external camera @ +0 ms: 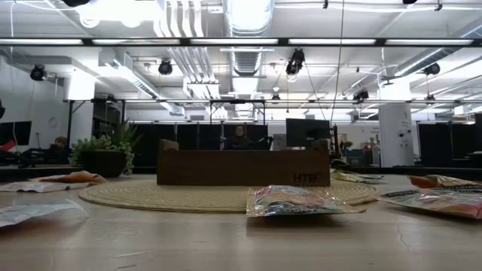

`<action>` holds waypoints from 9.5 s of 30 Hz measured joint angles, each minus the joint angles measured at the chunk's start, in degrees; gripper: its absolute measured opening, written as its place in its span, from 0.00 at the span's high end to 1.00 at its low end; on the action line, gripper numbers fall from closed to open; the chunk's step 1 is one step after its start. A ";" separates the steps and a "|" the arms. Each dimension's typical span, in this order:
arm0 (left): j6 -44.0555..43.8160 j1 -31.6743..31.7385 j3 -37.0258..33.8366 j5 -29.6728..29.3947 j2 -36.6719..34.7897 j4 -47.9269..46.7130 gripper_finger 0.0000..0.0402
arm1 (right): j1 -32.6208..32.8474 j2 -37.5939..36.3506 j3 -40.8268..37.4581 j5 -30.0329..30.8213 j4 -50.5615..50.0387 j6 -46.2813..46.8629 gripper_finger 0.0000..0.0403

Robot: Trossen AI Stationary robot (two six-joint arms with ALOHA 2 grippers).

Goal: Pick & Place Tea

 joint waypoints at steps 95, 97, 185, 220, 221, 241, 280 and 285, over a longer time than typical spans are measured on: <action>0.02 0.01 0.00 -0.01 0.01 -0.01 1.00 | -0.02 0.00 0.00 -0.01 0.46 0.13 0.92; 0.00 0.02 0.00 0.00 0.00 0.00 1.00 | 0.00 0.00 0.00 -0.02 0.67 0.06 0.92; 0.02 0.01 0.00 -0.01 0.01 -0.02 1.00 | -42.28 49.30 -12.39 -7.78 16.65 1.21 0.88; -2.76 0.00 -0.07 -0.08 -0.09 -7.45 1.00 | -45.85 60.09 -12.31 -13.06 20.17 6.19 0.51; -3.02 0.00 -0.07 -0.08 -0.03 -6.71 1.00 | -46.10 60.98 -12.31 -13.32 21.29 6.24 0.51; -5.14 -0.06 -28.58 11.16 -5.86 29.46 1.00 | -47.30 68.44 -10.38 -19.62 24.33 5.34 0.60; -7.41 -0.72 -44.28 15.41 -21.60 36.63 1.00 | -46.53 54.33 -10.12 -17.10 18.74 0.01 0.98; -7.41 -0.72 -44.28 15.41 -21.42 36.63 1.00 | -44.49 47.45 -11.16 -15.91 17.71 -0.13 0.98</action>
